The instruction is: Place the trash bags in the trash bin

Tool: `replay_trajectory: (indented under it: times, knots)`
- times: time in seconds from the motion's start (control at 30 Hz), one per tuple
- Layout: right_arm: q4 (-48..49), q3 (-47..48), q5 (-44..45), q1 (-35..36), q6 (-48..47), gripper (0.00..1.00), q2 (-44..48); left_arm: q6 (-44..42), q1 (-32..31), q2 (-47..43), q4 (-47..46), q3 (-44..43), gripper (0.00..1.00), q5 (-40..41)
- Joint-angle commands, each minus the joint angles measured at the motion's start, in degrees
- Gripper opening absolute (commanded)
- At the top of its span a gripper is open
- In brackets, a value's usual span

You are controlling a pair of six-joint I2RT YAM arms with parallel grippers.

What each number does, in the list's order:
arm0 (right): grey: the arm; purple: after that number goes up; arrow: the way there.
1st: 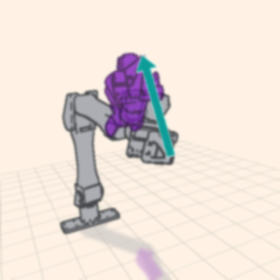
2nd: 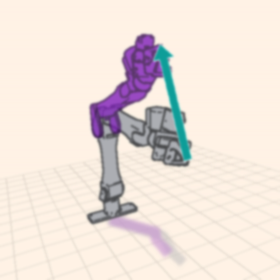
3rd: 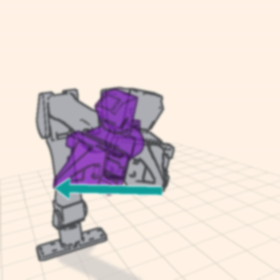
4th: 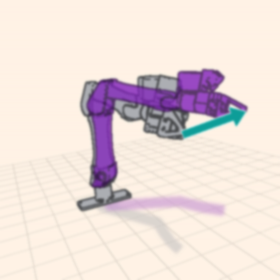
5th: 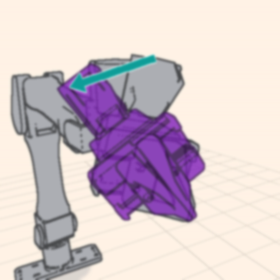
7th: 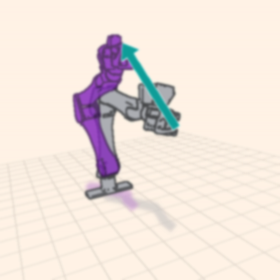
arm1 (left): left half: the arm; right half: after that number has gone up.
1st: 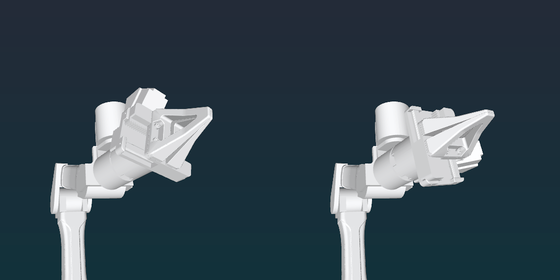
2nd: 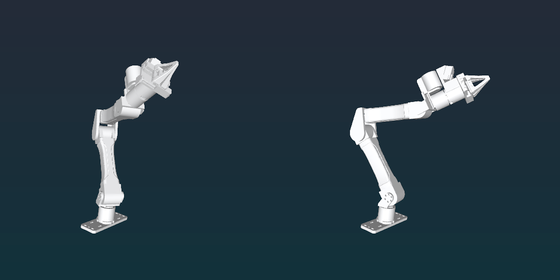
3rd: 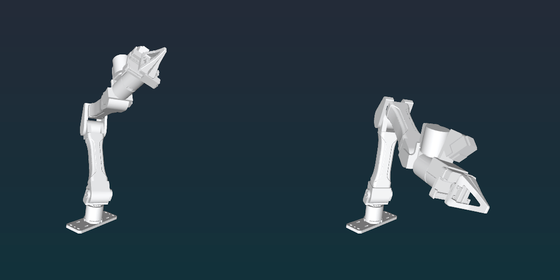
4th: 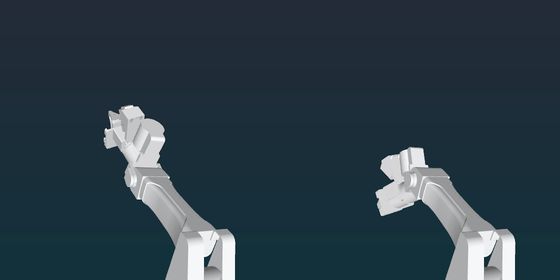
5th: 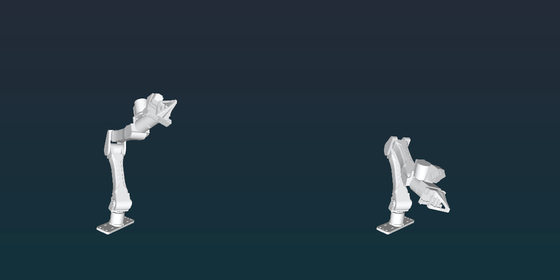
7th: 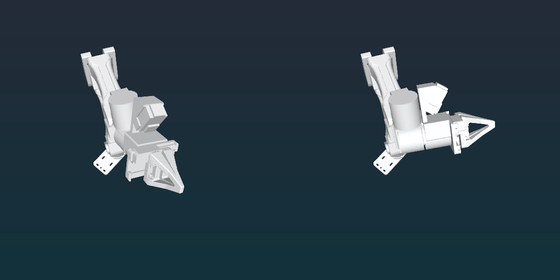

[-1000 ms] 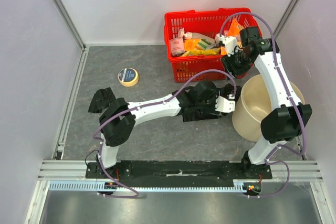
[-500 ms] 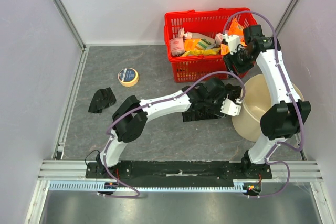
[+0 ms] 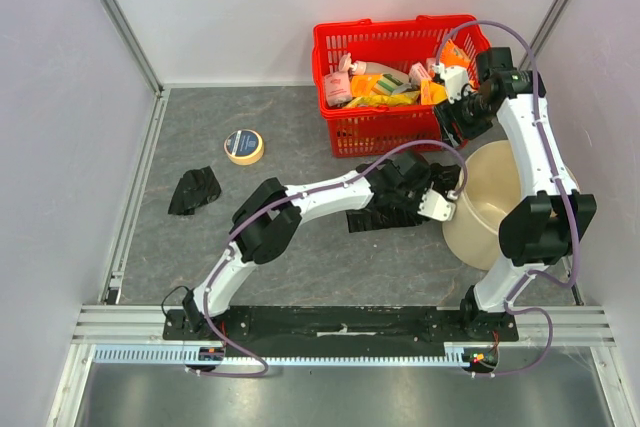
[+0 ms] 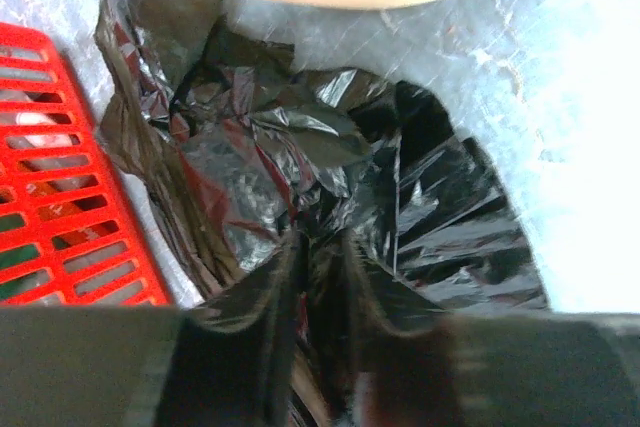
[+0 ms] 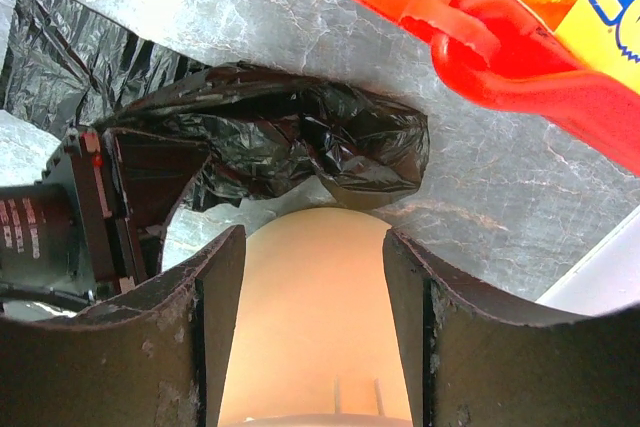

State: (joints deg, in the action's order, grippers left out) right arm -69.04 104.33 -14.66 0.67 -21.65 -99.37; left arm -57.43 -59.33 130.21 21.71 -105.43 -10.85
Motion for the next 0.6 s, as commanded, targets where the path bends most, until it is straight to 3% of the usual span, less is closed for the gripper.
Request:
replay_trajectory:
  times: [0.0, 0.07, 0.23, 0.4, 0.57]
  knots:
    - [0.2, -1.0, -1.9, -0.3, -1.0, 0.65, 2.1, -1.2, 1.2, 0.0, -1.3, -2.4, 0.19, 0.0]
    - [0.0, -1.1, -2.3, -0.3, -0.9, 0.65, 2.3, -0.6, 1.5, -0.8, -1.1, -1.5, 0.02, 0.0]
    - [-1.6, 0.3, -5.2, -0.3, -1.2, 0.65, 2.6, 3.5, 2.5, -7.2, 0.3, 2.7, 0.02, -1.6]
    - [-5.3, 4.2, -10.5, -0.3, -2.9, 0.66, 1.8, 9.3, 4.8, -20.0, 4.0, 8.6, 0.02, -6.5]
    - [-11.6, 6.4, -18.8, -0.3, -9.0, 0.68, 1.1, 12.7, 6.1, -29.7, 11.9, 9.9, 0.02, -10.1]
